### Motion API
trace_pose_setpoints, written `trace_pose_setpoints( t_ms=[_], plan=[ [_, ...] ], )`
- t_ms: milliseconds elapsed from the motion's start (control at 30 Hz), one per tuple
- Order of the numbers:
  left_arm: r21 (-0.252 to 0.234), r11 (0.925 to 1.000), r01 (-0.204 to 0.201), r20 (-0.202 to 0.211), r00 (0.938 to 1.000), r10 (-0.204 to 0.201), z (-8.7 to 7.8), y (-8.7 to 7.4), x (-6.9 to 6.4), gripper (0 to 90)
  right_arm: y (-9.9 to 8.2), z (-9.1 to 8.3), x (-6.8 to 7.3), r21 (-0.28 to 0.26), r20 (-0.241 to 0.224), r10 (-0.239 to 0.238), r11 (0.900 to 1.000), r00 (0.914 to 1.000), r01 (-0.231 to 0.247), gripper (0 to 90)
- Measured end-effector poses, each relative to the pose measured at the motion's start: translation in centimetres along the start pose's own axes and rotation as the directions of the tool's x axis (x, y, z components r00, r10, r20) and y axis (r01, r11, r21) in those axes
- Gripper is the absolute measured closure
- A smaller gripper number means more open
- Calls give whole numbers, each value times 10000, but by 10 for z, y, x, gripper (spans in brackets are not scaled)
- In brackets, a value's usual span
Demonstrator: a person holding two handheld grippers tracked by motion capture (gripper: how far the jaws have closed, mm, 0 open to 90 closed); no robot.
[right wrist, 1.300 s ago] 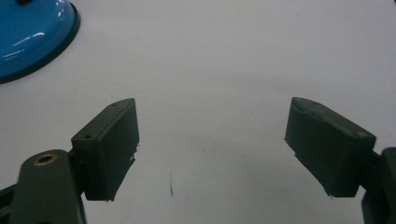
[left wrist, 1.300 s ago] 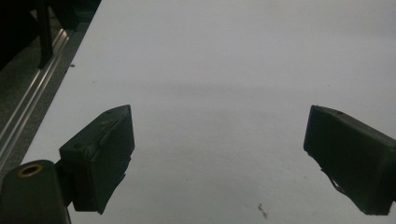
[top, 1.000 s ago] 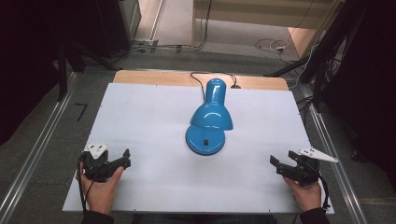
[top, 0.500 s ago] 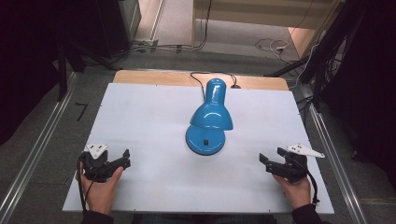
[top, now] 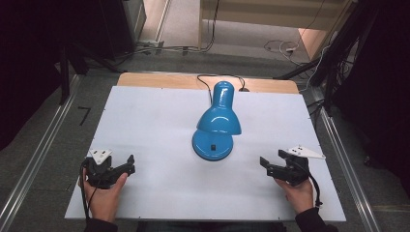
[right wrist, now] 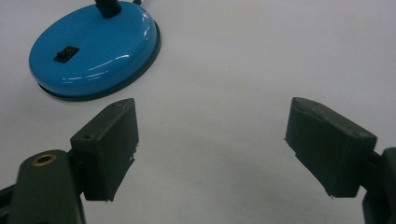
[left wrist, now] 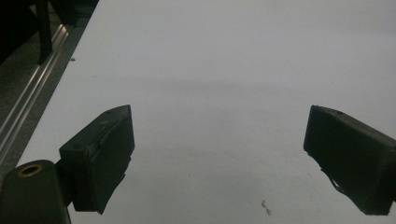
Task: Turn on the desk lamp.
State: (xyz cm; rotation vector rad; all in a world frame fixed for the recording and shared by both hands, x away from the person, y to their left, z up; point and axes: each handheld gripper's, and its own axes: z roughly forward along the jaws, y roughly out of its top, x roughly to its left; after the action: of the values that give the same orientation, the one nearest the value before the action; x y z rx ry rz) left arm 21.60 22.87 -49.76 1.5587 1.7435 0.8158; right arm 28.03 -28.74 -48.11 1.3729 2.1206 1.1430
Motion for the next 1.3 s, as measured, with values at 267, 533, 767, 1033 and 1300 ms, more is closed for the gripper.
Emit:
trace_pose_setpoints(
  t_ms=[267,533,767,1033,1300],
  plan=[
    [-47,10000,40,-6,10000,-40,-1,0,0,96,3,6,7,-12,-152,-165,9999,9997,165,158],
    [-37,10000,51,27,10000,-51,-1,0,0,96,6,14,17,85,-346,-281,9996,9990,284,158],
    [-6,10000,62,21,10000,-62,0,0,1,96,10,21,26,46,-570,-420,9991,9975,423,160],
    [-3,10000,80,52,10000,-80,0,0,1,96,13,25,32,36,-657,-536,9985,9964,539,172],
    [-37,9999,107,36,9999,-107,-1,0,1,96,17,31,41,32,-811,-758,9971,9938,763,173]
  ],
)
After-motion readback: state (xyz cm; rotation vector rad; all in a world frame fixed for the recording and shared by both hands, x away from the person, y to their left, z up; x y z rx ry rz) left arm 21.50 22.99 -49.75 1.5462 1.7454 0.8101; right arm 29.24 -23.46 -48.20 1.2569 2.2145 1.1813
